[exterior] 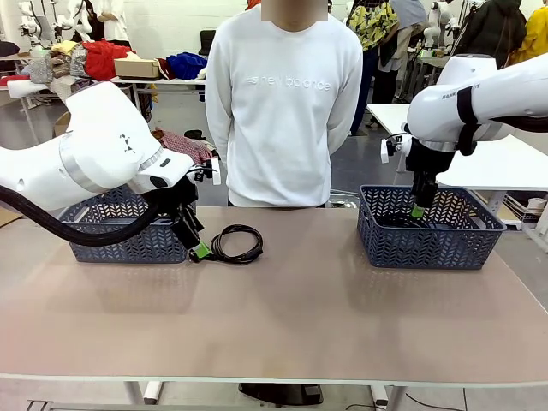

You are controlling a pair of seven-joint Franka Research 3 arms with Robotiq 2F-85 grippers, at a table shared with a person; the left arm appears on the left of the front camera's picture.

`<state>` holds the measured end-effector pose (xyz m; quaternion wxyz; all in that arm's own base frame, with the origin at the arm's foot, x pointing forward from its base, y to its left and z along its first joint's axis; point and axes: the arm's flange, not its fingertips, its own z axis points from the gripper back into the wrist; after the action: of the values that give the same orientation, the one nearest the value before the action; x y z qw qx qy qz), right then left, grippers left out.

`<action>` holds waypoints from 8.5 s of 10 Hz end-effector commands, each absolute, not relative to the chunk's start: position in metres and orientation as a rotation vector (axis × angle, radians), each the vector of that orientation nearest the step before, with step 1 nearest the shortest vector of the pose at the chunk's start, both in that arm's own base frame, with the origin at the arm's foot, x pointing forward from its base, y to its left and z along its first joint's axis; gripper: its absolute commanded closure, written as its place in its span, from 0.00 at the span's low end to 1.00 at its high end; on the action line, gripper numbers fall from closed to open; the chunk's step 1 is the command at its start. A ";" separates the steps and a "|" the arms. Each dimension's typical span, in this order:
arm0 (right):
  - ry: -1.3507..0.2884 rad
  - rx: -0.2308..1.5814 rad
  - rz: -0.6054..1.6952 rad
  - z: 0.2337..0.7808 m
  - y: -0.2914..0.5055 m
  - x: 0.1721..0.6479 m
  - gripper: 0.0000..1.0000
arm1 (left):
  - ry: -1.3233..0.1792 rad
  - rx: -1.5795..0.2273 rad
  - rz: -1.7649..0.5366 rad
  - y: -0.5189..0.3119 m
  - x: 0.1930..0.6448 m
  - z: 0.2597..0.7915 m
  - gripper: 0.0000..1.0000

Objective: Organize the cables according to human instructions.
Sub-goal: Pick up a bundle of cables and place it in the basket indicated by the human.

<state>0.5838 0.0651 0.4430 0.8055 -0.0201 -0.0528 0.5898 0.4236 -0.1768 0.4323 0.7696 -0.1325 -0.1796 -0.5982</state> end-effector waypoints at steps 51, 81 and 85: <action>-0.369 0.199 1.029 0.438 0.178 0.424 0.00 | -0.284 -0.050 -1.616 -0.236 0.484 0.430 0.00; -0.369 0.199 1.029 0.438 0.178 0.424 0.00 | -0.037 -0.029 -1.675 -0.270 0.560 0.314 0.00; -0.369 0.199 1.029 0.438 0.178 0.424 0.00 | -0.012 -0.026 -1.674 -0.271 0.560 0.313 0.19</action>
<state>0.4231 0.1768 0.4363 0.8492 0.0947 -0.1731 0.4898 0.5568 -0.2714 0.3133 0.6726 -0.0194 -0.0119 -0.7396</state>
